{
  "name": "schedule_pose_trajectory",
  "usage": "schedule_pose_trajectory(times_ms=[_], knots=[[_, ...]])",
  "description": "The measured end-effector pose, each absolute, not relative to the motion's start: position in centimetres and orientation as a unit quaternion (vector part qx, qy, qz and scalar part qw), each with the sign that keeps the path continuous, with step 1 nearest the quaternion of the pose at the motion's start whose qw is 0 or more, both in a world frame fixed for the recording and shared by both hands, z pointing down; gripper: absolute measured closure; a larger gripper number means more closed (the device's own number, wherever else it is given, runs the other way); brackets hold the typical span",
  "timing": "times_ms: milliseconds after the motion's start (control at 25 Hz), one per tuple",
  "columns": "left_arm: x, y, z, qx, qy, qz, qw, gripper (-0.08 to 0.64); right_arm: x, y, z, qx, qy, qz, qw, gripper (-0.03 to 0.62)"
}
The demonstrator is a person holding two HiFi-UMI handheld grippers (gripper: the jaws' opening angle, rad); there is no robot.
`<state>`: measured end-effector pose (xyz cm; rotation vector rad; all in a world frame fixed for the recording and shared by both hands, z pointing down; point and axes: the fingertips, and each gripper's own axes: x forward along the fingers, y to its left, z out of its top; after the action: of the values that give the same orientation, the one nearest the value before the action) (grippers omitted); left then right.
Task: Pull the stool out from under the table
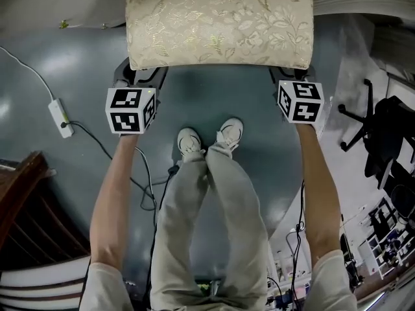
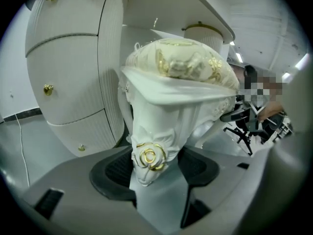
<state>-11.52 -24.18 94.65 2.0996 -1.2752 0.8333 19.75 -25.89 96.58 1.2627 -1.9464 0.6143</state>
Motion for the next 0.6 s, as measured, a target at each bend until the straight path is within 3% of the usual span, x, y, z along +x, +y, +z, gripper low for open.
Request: schedule_pose_trajectory(times_ms=[600], knots=[[-11.82, -24.17, 94.59, 0.764, -0.449, 0.357, 0.294, 0.282, 19.55, -25.0, 97.32, 0.472, -0.74, 0.273, 0.395, 0.339]])
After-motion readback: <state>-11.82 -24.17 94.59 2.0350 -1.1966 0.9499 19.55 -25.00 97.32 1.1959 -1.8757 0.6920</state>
